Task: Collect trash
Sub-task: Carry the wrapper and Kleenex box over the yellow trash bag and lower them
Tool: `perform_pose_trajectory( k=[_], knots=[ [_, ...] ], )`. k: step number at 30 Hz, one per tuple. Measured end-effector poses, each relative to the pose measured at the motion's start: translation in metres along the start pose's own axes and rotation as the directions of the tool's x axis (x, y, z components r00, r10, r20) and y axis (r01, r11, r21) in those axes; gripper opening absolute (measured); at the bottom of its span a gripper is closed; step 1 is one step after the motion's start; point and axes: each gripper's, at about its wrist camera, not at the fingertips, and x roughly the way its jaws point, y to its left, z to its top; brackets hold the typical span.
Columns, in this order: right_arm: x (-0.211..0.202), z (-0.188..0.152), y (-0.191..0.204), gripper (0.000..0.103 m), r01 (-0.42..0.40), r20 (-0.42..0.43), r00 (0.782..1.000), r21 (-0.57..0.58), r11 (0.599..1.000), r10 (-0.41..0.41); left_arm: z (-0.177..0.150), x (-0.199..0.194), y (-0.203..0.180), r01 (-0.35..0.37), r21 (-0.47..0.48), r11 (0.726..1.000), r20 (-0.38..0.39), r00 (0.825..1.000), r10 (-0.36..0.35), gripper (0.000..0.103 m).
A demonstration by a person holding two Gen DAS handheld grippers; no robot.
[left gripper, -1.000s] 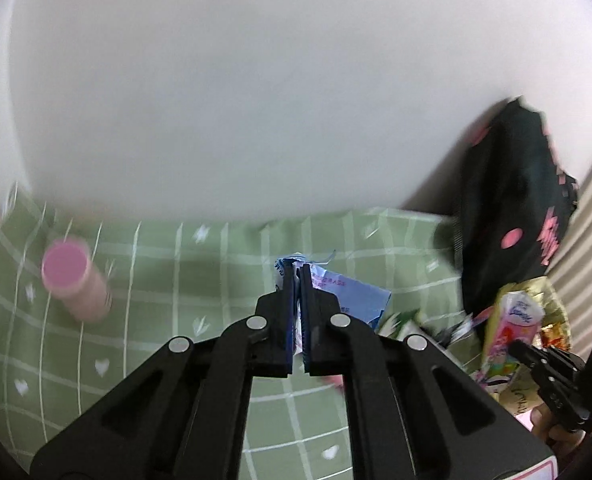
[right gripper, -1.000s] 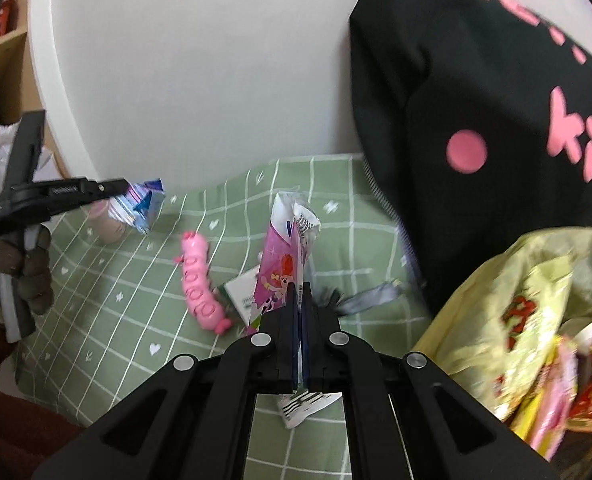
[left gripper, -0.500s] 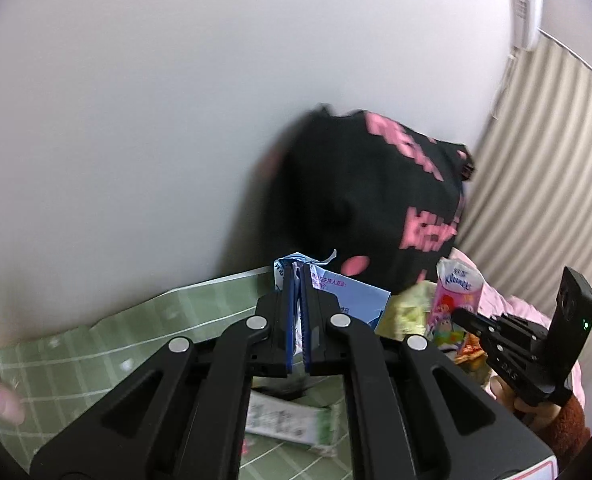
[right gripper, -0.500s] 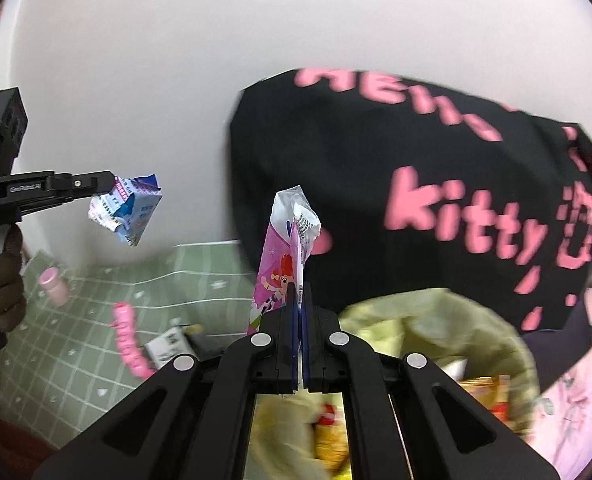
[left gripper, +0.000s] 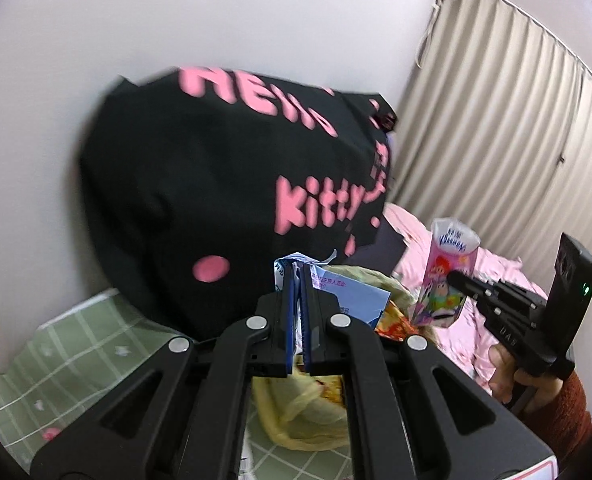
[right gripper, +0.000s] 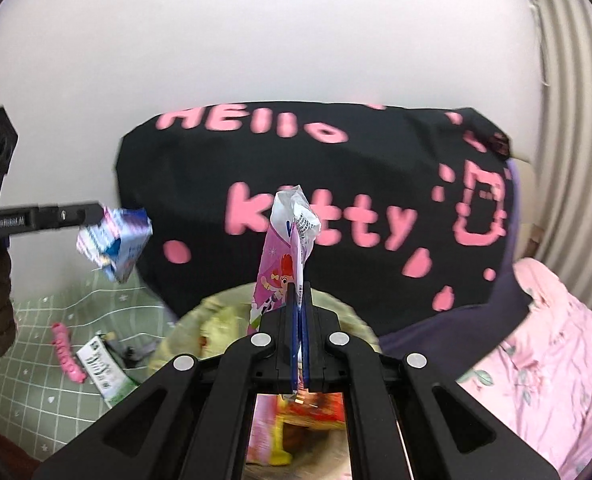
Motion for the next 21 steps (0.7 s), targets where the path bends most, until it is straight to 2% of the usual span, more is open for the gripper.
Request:
perform_pose_trajectory(
  k=[5,11,15,21],
  knots=[
    [0.000,-0.010,-0.016,0.003,0.019,-0.034,0.999,0.023,1.000,-0.018,-0.008,0.042,-0.016,0.028,0.028,0.999,-0.086,0.996,-0.026,0.003],
    [0.024,-0.021,-0.016,0.003,0.008,-0.100,0.995,0.026,1.000,-0.005,-0.029,0.090,-0.033,0.017,0.084,0.996,-0.200,0.980,0.000,0.003],
    [0.037,-0.024,-0.015,0.003,-0.026,-0.132,0.991,0.041,0.999,0.031,-0.035,0.109,-0.036,0.003,0.106,0.994,-0.230,0.973,0.021,0.003],
    [0.050,-0.038,-0.013,0.003,-0.050,-0.180,0.982,0.084,0.995,0.065,-0.029,0.123,-0.035,-0.008,0.121,0.993,-0.232,0.972,0.036,0.003]
  ],
)
